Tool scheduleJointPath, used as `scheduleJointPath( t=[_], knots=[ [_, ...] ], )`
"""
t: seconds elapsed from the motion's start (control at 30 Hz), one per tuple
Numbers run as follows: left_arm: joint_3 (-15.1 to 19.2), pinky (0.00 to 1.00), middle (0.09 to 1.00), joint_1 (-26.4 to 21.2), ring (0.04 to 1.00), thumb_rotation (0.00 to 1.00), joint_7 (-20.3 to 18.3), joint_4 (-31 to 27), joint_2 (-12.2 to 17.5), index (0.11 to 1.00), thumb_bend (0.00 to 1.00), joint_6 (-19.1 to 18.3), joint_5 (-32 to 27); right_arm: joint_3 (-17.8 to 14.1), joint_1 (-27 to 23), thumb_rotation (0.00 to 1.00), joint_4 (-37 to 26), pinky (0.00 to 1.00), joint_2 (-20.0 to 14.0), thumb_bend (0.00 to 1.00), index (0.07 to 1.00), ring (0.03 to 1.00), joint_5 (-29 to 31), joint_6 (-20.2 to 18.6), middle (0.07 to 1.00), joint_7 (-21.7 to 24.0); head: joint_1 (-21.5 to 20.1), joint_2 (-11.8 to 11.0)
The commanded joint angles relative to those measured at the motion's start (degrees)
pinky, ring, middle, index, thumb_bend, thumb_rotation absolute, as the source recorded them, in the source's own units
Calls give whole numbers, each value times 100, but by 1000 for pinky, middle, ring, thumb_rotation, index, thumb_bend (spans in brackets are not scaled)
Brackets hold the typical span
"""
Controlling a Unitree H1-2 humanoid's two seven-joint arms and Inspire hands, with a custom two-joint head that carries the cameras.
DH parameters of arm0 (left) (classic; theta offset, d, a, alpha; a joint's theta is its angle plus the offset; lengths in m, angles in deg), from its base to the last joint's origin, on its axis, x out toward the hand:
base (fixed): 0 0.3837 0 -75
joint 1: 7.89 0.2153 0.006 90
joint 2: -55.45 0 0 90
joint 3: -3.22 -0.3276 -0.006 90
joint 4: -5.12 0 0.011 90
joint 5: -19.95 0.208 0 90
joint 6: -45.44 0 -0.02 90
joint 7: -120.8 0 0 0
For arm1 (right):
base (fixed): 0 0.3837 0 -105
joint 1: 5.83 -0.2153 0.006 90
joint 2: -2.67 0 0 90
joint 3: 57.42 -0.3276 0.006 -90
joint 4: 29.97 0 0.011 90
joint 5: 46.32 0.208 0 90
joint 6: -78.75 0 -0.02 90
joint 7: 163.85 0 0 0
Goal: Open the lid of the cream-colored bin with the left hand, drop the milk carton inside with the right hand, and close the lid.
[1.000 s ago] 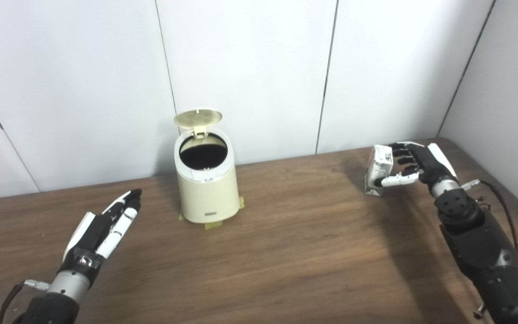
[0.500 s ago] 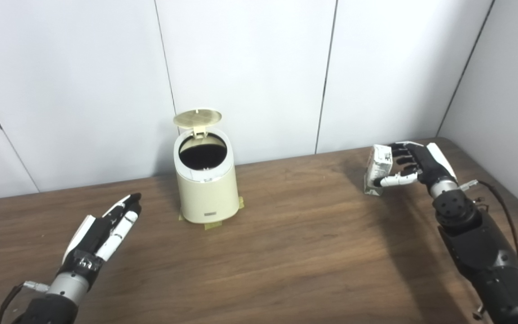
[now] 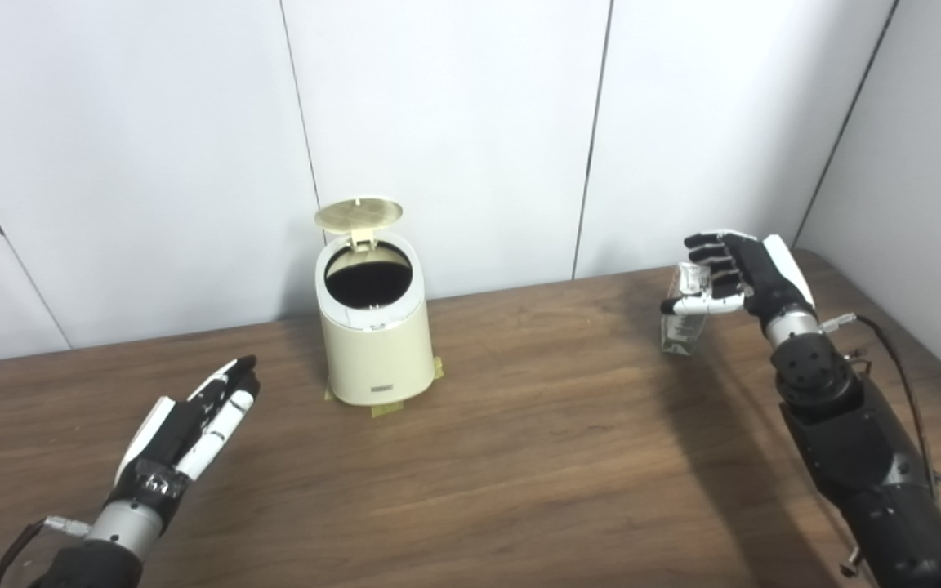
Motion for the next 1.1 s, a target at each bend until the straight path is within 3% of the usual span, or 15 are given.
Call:
scheduleJointPath(
  t=[0.0, 0.47, 0.6, 0.8, 1.07],
  knots=[
    [15, 929, 942, -190, 940, 843, 20, -180, 64, 954, 460, 185, 27, -82, -232, 0, -196, 630, -147, 859, 702, 679, -43, 67, 703, -96, 4, 8],
    [-30, 932, 951, -223, 954, 852, -34, -268, 94, 953, 449, 90, 51, -43, -236, 0, 197, 614, -237, 885, 662, 631, -61, 318, 637, -78, 4, 48],
    [-42, 925, 949, -230, 950, 861, -32, -246, 109, 951, 455, 128, 52, 11, -235, 0, 327, 622, -295, 897, 674, 647, -70, 355, 649, 7, -2, 43],
    [-39, 922, 959, -254, 960, 860, -46, -208, 117, 955, 460, 136, 20, 165, -326, 57, 827, 628, -431, 939, 680, 659, -121, 749, 667, 42, -5, 32],
    [-57, 927, 957, -265, 961, 859, -43, -225, 137, 949, 466, 122, 30, 227, -301, 72, 805, 638, -446, 948, 685, 670, -196, 860, 678, 30, -14, 39]
  ],
)
